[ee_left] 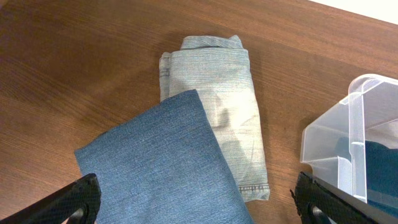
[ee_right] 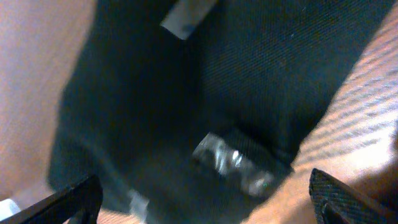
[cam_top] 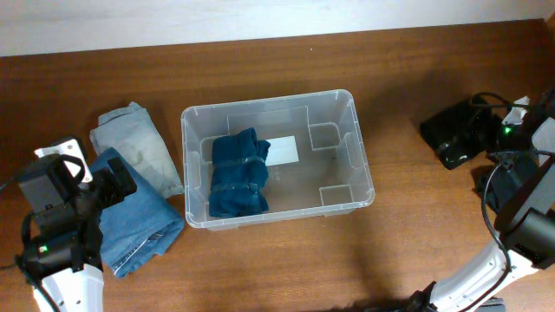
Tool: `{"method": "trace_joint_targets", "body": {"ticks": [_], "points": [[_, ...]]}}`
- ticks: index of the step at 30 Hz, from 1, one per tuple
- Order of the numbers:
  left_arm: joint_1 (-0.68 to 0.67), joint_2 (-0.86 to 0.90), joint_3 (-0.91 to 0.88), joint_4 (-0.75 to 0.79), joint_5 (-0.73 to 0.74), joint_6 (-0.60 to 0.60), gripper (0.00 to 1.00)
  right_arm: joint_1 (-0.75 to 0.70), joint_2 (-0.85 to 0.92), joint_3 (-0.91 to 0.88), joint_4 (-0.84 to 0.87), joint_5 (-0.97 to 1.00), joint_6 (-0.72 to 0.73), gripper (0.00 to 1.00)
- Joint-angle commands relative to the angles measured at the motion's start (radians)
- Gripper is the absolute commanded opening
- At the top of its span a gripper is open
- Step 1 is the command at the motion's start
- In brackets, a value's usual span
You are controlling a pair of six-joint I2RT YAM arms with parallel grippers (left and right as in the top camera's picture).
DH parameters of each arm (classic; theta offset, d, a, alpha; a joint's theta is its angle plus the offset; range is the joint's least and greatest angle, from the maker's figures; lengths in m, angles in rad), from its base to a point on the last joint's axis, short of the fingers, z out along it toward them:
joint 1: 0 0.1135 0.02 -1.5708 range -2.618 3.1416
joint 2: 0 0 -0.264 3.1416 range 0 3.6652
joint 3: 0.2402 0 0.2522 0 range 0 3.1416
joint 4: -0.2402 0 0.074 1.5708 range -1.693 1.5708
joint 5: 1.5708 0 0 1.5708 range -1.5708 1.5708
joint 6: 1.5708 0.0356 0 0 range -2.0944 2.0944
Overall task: Pack container
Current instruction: 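Move the right gripper to the black rolled bundles and grasp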
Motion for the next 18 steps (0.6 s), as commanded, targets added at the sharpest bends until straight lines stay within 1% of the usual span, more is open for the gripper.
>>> {"method": "trace_joint_targets", "body": {"ticks": [1,8,10,11,12,13,15,16,18], "points": [[0.001,0.002,0.017,0.003,0.004,0.001,0.99,0.000,0.039,-0.002,0.017,-0.021,0.001,0.98],[0.001,0.002,0.017,0.003,0.004,0.001,0.99,0.000,0.092,-0.006,0.051,-0.063,0.020,0.99],[0.001,0.002,0.017,0.003,0.004,0.001,0.99,0.000,0.099,-0.007,0.052,-0.089,0.019,0.90],[0.001,0.002,0.017,0.003,0.004,0.001,0.99,0.000,0.100,-0.007,0.051,-0.101,0.019,0.81],[0.001,0.002,0.017,0.003,0.004,0.001,1.00,0.000,0.100,-0.007,0.053,-0.112,0.019,0.66],[0.002,0.002,0.017,0.003,0.004,0.001,0.99,0.000,0.100,-0.007,0.056,-0.119,0.019,0.57],[0.001,0.002,0.017,0.003,0.004,0.001,0.99,0.000,0.100,-0.007,0.057,-0.121,0.019,0.50],[0.001,0.002,0.017,0.003,0.004,0.001,1.00,0.000,0.100,-0.007,0.058,-0.121,0.019,0.49],[0.001,0.002,0.017,0.003,0.004,0.001,0.99,0.000,0.100,-0.007,0.060,-0.121,0.019,0.38]]}}
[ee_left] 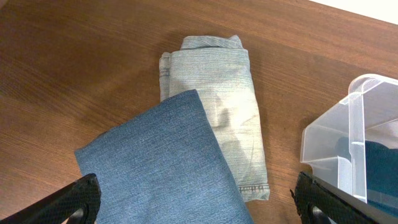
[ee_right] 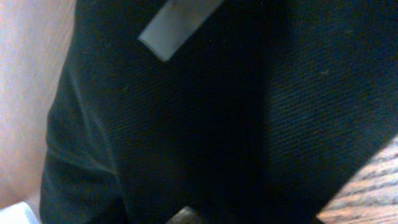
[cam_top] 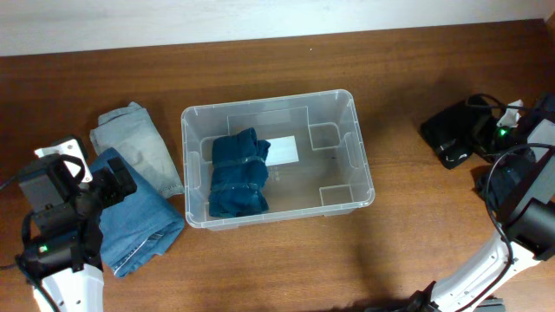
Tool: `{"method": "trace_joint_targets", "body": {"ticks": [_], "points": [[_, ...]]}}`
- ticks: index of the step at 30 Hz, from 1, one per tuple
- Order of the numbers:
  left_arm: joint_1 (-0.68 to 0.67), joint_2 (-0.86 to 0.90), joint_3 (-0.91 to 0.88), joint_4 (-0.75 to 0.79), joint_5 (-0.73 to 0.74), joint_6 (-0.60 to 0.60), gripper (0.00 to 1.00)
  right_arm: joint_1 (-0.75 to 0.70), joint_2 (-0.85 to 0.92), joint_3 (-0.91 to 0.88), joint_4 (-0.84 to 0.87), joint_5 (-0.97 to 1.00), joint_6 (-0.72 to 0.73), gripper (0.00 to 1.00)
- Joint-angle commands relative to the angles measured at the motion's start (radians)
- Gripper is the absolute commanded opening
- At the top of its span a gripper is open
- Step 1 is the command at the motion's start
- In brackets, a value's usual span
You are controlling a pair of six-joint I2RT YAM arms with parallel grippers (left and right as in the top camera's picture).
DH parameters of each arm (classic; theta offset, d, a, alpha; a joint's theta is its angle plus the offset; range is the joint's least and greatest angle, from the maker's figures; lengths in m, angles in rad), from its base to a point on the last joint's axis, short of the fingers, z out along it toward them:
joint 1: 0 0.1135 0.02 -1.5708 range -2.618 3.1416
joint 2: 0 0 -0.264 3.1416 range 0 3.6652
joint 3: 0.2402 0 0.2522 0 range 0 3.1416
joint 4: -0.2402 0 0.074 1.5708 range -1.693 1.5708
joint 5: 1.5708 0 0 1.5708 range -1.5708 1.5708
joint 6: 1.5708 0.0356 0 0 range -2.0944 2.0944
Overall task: Pack container
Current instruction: 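Move the right gripper to the black rolled bundles and grasp, then place the black bundles into the box right of the teal one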
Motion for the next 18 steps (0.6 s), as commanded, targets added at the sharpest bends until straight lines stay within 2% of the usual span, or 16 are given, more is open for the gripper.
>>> {"method": "trace_joint_targets", "body": {"ticks": [1,4,6,9,14,18], "points": [[0.001,0.002,0.017,0.003,0.004,0.001,0.99,0.006,0.037,-0.008,0.002,-0.026,-0.002,0.34],[0.001,0.002,0.017,0.003,0.004,0.001,0.99,0.006,0.034,-0.007,0.004,-0.030,-0.002,0.34],[0.001,0.002,0.017,0.002,0.004,0.001,0.99,0.006,0.007,-0.003,0.003,-0.065,-0.003,0.28],[0.001,0.002,0.017,0.003,0.004,0.001,0.99,0.009,-0.049,0.009,-0.005,-0.084,-0.006,0.27],[0.001,0.002,0.017,0.003,0.004,0.001,0.99,0.043,-0.224,0.035,-0.058,-0.089,-0.062,0.26],[0.001,0.002,0.017,0.003,0.004,0.001,0.99,0.132,-0.411,0.037,-0.150,-0.146,-0.154,0.26]]}}
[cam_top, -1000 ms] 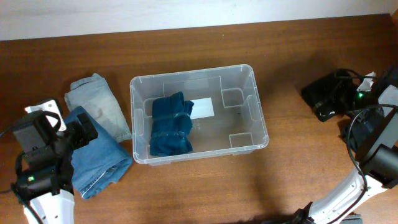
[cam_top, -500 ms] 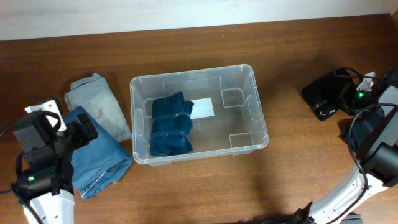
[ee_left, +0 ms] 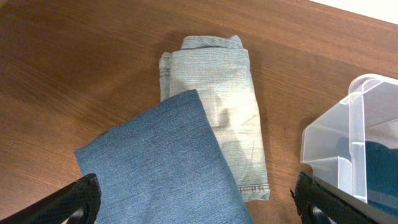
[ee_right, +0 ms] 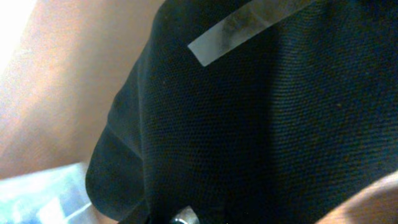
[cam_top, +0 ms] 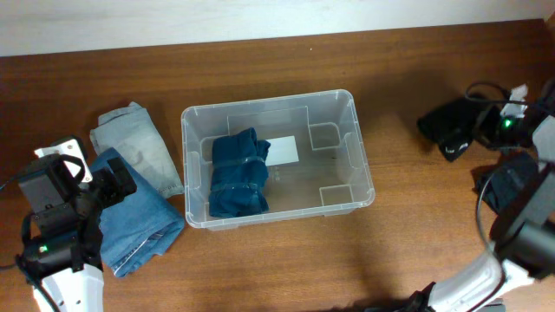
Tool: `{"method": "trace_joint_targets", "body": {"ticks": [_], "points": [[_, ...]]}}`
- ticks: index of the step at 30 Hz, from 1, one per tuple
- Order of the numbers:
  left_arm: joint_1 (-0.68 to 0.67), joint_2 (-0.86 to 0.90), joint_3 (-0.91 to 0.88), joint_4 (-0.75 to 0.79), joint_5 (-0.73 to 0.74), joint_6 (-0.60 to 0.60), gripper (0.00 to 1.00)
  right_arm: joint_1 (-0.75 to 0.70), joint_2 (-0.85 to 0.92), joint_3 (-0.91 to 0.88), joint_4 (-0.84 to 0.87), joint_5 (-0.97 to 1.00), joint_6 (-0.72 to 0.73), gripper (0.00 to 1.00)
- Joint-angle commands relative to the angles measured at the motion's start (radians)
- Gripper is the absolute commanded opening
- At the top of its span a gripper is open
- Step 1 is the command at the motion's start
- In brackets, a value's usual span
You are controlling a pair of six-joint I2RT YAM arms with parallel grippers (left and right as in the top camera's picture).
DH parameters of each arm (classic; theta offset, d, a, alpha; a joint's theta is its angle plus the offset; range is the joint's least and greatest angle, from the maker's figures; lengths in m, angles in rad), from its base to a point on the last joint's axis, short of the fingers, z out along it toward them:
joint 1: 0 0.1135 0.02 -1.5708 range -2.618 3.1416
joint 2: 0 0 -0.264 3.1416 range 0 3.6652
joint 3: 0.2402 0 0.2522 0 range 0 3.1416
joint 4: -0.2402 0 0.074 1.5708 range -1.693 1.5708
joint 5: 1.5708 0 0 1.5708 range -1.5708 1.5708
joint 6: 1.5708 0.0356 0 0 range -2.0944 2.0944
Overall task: Pack container
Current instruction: 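Place the black bundles into the box right of the teal one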
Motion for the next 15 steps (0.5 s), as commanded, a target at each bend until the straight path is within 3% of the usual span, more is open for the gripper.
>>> {"method": "trace_joint_targets", "body": {"ticks": [1,7,15], "points": [[0.002,0.002,0.017,0.003,0.004,0.001,0.99,0.112,-0.237,0.037,-0.060,-0.099,-0.124,0.26],[0.002,0.002,0.017,0.002,0.004,0.001,0.99,0.392,-0.426,0.037,-0.222,-0.058,-0.277,0.26],[0.002,0.002,0.017,0.002,0.004,0.001,0.99,0.740,-0.383,0.010,-0.298,0.047,-0.294,0.26]]}}
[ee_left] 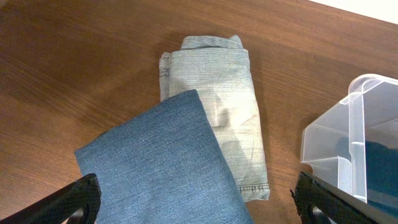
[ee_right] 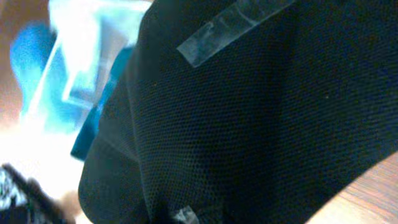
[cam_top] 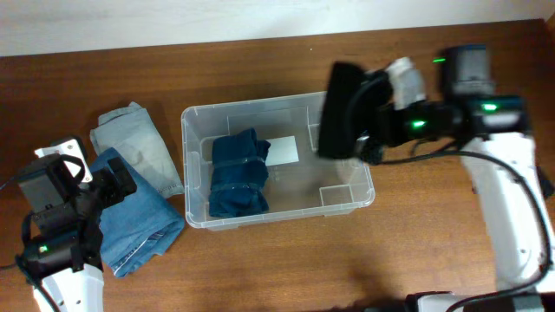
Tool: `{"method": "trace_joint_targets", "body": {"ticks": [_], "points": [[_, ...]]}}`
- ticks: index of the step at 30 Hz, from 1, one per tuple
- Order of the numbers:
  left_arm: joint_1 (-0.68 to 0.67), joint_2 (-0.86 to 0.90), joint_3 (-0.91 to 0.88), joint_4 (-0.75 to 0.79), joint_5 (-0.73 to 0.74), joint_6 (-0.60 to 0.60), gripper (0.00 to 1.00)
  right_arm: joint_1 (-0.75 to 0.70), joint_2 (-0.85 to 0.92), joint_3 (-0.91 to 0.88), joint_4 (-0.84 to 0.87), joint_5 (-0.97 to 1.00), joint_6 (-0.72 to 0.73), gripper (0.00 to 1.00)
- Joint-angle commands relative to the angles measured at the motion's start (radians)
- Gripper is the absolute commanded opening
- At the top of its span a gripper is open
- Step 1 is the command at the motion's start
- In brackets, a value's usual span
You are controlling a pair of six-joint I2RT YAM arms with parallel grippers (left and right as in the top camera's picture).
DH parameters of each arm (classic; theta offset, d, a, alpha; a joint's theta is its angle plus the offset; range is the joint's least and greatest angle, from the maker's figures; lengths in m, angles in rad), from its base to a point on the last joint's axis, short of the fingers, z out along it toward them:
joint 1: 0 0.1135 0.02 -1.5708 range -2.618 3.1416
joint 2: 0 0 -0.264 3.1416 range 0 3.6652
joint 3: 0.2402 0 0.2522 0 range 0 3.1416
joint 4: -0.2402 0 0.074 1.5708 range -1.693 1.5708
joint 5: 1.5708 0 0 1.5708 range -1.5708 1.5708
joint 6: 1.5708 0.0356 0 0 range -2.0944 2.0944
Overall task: Pack container
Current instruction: 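Place the black bundles into the box right of the teal one, then grasp the remaining black bundle on the right with the right gripper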
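A clear plastic container stands mid-table with a folded dark blue garment in its left half. My right gripper is shut on a black garment, which hangs over the container's right end. That black garment fills the right wrist view and hides the fingers. Left of the container lie folded blue jeans partly over folded pale grey jeans. My left gripper is open above the blue jeans, with nothing between its fingers.
A white label lies on the container floor beside the dark blue garment. Small moulded compartments line the container's right wall. The container's near corner shows at the right of the left wrist view.
My right gripper, with the black garment in it, was at the table's far right edge and is now over the container's right end. The left arm and both jeans are unchanged.
My right gripper was open just over the black garment lying at the far right of the table. Then it was pressed close onto it. Then the garment sat slightly shifted in its grip, and now it hangs over the container.
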Motion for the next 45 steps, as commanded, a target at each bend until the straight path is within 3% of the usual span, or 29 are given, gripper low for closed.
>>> {"method": "trace_joint_targets", "body": {"ticks": [1,5,15,16,18,19,24,31,36,41,45], "points": [[0.002,0.002,0.017,0.003,0.004,0.001,0.99,0.120,0.046,-0.017,0.003,0.050,-0.030,0.27],[0.001,0.002,0.017,0.003,0.004,0.001,0.99,0.212,0.161,-0.032,0.013,0.080,0.010,0.26],[0.002,0.002,0.017,0.003,0.004,0.001,0.99,0.211,0.351,-0.032,0.066,0.187,0.072,0.27],[0.002,0.002,0.017,0.003,0.004,0.001,0.99,0.211,0.363,-0.032,0.070,0.202,0.072,0.31],[0.002,0.002,0.017,0.003,0.004,0.001,0.99,0.211,0.373,-0.032,0.075,0.219,0.071,0.49],[0.002,0.002,0.017,0.003,0.004,0.001,0.99,0.211,0.373,-0.032,0.080,0.227,0.071,0.64],[0.002,0.002,0.017,0.003,0.004,0.001,0.99,0.212,0.341,0.005,0.058,0.229,0.064,0.98],[0.002,0.002,0.017,0.003,0.004,0.001,0.99,0.205,0.209,0.166,0.001,0.242,0.073,0.99],[0.002,0.002,0.017,0.003,0.004,0.001,0.99,0.107,0.105,0.214,-0.001,0.455,0.282,0.98],[0.002,0.002,0.017,0.003,0.004,0.001,0.99,-0.161,0.082,0.211,-0.060,0.477,0.383,0.99],[0.002,0.002,0.017,0.003,0.004,0.001,0.99,-0.438,0.102,0.168,-0.065,0.381,0.390,0.98]]}}
